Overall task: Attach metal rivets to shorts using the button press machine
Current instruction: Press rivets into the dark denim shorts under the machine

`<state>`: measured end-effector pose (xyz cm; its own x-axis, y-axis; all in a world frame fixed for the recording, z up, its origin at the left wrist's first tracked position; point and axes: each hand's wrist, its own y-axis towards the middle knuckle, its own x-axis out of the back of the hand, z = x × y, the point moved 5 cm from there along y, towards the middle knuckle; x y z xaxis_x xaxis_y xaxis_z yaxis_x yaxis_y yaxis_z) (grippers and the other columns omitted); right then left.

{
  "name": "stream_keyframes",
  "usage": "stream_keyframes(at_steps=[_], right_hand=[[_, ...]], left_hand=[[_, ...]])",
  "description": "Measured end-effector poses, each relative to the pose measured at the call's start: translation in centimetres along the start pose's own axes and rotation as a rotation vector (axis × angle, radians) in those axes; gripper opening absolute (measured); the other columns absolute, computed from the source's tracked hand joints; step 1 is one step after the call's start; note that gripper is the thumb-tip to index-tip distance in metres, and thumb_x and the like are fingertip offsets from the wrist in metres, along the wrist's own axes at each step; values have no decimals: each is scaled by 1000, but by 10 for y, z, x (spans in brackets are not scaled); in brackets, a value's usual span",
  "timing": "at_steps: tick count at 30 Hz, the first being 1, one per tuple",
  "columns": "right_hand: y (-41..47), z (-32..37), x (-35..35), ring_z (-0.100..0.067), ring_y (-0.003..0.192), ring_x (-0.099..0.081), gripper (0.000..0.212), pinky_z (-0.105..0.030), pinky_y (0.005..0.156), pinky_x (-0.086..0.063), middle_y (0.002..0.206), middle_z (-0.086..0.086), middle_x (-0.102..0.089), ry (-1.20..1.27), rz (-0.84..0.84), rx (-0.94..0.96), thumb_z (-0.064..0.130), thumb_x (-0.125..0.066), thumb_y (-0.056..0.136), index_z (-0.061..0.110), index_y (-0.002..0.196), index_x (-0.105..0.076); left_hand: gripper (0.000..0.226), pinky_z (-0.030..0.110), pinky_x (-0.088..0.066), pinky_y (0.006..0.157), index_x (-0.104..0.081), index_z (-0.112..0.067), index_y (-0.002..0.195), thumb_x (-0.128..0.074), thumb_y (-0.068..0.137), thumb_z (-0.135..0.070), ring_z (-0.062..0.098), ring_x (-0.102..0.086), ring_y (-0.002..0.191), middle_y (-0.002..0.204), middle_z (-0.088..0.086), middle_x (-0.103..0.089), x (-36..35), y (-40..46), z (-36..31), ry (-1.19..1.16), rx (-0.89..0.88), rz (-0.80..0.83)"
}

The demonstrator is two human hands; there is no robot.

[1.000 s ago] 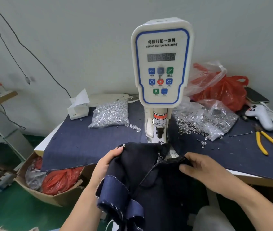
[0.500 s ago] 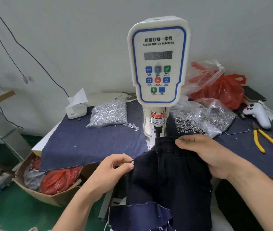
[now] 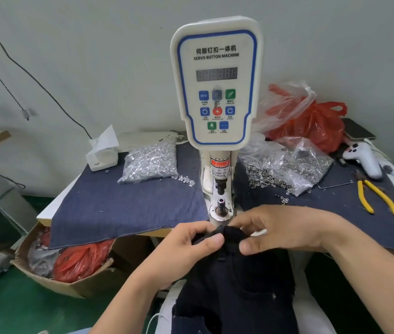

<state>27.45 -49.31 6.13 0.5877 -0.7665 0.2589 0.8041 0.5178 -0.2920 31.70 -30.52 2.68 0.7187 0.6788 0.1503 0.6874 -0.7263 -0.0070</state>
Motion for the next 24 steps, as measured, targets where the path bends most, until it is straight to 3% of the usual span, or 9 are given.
stream_keyframes(at_steps=[2,4,7,9,11,16,19,22,24], right_hand=[[-5,-8,10,-6,105,-68,30,-14,89,-51,109,13,-73,-207,-59,-76,42,-84,83,38,109,-70],[-5,-16,22,0,87,-64,22,-16,79,-48,95,11,-72,-403,-137,-107,41,-82,85,32,99,-68],[-5,-24,31,-5,71,-51,23,-21,67,-41,77,3,-61,-288,-222,-73,41,-70,94,19,90,-64],[-1,-29,37,-8,71,-50,21,-23,67,-39,76,6,-60,-151,-313,-48,42,-68,96,22,91,-66],[4,-34,44,-5,72,-53,15,-25,72,-42,79,8,-66,-143,-431,-24,43,-69,95,28,94,-70],[19,-41,54,-6,80,-66,11,-27,77,-51,90,5,-75,-313,-521,-47,40,-74,91,30,94,-72],[15,-47,76,-4,80,-65,9,-23,71,-46,84,14,-72,-471,-771,-72,32,-71,93,30,85,-69],[-2,-57,106,-29,88,-64,12,-34,70,-42,93,-2,-68,-760,-1127,-280,20,-59,99,22,90,-66],[-3,-66,118,-39,97,-64,12,-41,75,-48,104,-13,-65,-889,-1132,-451,9,-55,97,12,102,-66]], left_hand=[[27,20,-50,67,-69,-21,85,-76,94,-46,9,-62,74,81,-2,-65,1,-3,6,-128,12,-16],[33,21,-50,64,-65,-18,85,-80,90,-47,11,-62,72,81,2,-63,8,-2,11,-264,52,-71],[28,29,-58,79,-69,-15,103,-71,97,-43,19,-71,91,99,9,-72,23,-1,17,-281,82,-157],[26,35,-58,88,-68,-18,112,-62,103,-42,21,-73,101,108,8,-76,31,3,21,-128,77,-196],[22,36,-56,89,-69,-23,112,-57,107,-40,17,-73,101,107,4,-76,39,7,26,-47,72,-264],[20,20,-53,80,-68,-30,109,-52,110,-41,6,-70,93,99,-7,-75,49,20,37,139,52,-340],[20,15,-49,75,-64,-29,101,-51,111,-39,2,-64,85,94,-8,-72,54,28,40,252,53,-373],[19,16,-44,73,-59,-31,93,-52,110,-38,1,-57,79,87,-10,-66,57,35,43,454,56,-375],[18,14,-43,71,-60,-33,91,-54,109,-37,0,-58,78,85,-14,-66,55,38,43,515,49,-363]])
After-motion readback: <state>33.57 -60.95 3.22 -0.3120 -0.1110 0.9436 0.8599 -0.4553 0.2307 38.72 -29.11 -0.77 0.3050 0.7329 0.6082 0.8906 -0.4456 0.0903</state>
